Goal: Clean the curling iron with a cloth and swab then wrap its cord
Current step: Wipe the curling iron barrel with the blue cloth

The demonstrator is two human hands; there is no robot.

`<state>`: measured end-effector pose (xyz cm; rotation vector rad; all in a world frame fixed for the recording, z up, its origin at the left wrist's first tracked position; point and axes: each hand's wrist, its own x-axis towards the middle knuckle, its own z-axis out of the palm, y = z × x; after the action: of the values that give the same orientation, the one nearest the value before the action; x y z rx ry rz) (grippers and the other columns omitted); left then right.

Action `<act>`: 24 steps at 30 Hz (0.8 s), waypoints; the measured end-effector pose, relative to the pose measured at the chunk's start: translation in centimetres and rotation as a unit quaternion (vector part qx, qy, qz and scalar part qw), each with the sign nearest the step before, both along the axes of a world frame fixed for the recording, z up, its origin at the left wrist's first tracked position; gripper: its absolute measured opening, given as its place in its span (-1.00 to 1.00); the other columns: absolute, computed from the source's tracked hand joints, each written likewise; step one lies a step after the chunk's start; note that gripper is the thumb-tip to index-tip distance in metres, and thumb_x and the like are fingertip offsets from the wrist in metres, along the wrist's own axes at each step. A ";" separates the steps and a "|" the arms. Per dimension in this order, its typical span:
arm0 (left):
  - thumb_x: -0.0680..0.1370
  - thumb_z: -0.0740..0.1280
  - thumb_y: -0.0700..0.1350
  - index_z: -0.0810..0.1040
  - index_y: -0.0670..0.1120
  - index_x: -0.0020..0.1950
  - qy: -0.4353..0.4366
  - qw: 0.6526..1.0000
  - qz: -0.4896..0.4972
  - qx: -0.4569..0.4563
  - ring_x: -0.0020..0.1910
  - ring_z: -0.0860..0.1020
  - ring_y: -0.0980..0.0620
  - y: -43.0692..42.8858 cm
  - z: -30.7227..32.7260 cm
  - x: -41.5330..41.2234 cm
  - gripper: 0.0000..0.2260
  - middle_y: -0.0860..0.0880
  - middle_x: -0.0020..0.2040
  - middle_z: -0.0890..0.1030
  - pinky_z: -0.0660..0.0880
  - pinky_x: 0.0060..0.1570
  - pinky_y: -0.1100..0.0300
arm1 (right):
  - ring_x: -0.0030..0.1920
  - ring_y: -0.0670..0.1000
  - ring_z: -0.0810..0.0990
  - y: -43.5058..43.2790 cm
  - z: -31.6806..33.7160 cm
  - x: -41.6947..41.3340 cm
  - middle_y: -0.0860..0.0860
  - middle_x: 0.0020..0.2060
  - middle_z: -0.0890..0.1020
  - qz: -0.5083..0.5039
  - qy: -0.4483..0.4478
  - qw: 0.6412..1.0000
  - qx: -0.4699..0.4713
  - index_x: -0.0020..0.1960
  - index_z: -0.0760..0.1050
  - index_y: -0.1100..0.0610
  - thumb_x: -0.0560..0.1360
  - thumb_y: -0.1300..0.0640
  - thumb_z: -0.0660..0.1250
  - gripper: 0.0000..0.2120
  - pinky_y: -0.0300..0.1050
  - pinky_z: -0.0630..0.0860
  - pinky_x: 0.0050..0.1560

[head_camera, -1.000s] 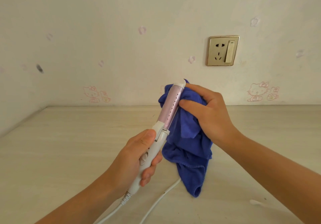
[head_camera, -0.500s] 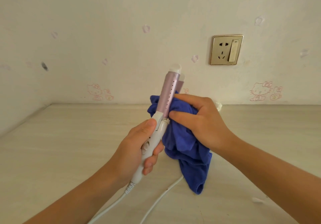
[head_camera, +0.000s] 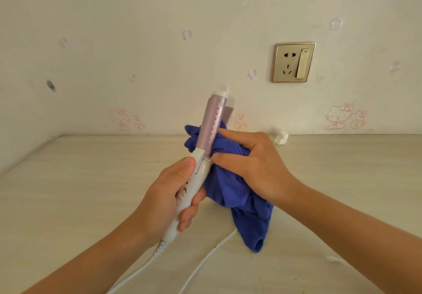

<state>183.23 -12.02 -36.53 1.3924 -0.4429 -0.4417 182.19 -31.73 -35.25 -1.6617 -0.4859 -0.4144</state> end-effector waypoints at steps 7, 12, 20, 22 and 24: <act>0.53 0.23 0.28 0.49 -0.19 0.04 0.019 0.999 -0.010 0.027 -0.61 0.28 0.05 -0.6 -1.5 -0.7 -0.49 -0.11 -0.37 0.46 0.29 -0.60 0.29 | 0.01 -0.08 0.73 -1.6 -0.3 0.8 -0.12 -0.03 0.77 -0.088 -0.019 0.996 -0.002 0.07 0.72 -0.16 0.53 0.30 0.40 -0.64 -0.25 0.62 0.03; 0.55 0.24 0.26 0.51 -0.10 -0.06 -0.015 0.997 -0.015 0.068 -0.61 0.27 0.02 -0.6 -1.7 -1.1 -0.60 -0.15 -0.35 0.45 0.25 -0.59 0.28 | 0.12 -0.16 0.70 -5.5 1.7 1.8 -0.19 0.06 0.75 -0.159 -0.034 0.987 0.013 0.14 0.70 -0.07 0.51 0.34 0.39 -0.63 -0.30 0.58 0.09; 0.49 0.33 0.32 0.57 0.10 -0.02 -0.220 0.948 0.049 0.224 -0.51 0.35 0.03 2.5 -0.2 1.3 -0.69 0.00 -0.39 0.46 0.31 -0.48 0.14 | 0.13 -0.07 0.70 -11.9 4.4 0.3 -0.12 0.07 0.74 -0.232 -0.063 0.971 -0.005 0.19 0.67 0.01 0.52 0.32 0.32 -0.65 -0.28 0.59 0.05; 0.44 0.35 0.36 0.55 0.15 0.09 -0.278 0.909 0.076 0.301 -0.50 0.41 0.11 3.4 -0.5 1.9 -0.63 0.04 -0.35 0.58 0.35 -0.48 0.20 | 0.16 -0.06 0.68 -13.5 4.7 -0.6 -0.12 0.11 0.73 -0.254 -0.062 0.964 -0.043 0.23 0.64 0.00 0.53 0.30 0.32 -0.64 -0.23 0.60 0.11; 0.40 0.35 0.40 0.51 0.25 0.08 -0.336 0.859 0.085 0.378 -0.46 0.51 0.11 4.0 -1.1 2.2 -0.64 0.14 -0.28 0.64 0.38 -0.48 0.28 | 0.17 -0.08 0.66 -14.7 4.2 -1.8 -0.15 0.14 0.70 -0.262 -0.046 0.959 -0.099 0.27 0.61 -0.01 0.54 0.25 0.31 -0.64 -0.26 0.58 0.13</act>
<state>185.44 -7.99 -37.64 2.3476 -0.7475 0.0661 180.38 -46.48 -31.09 -1.9694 -0.1476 -0.8588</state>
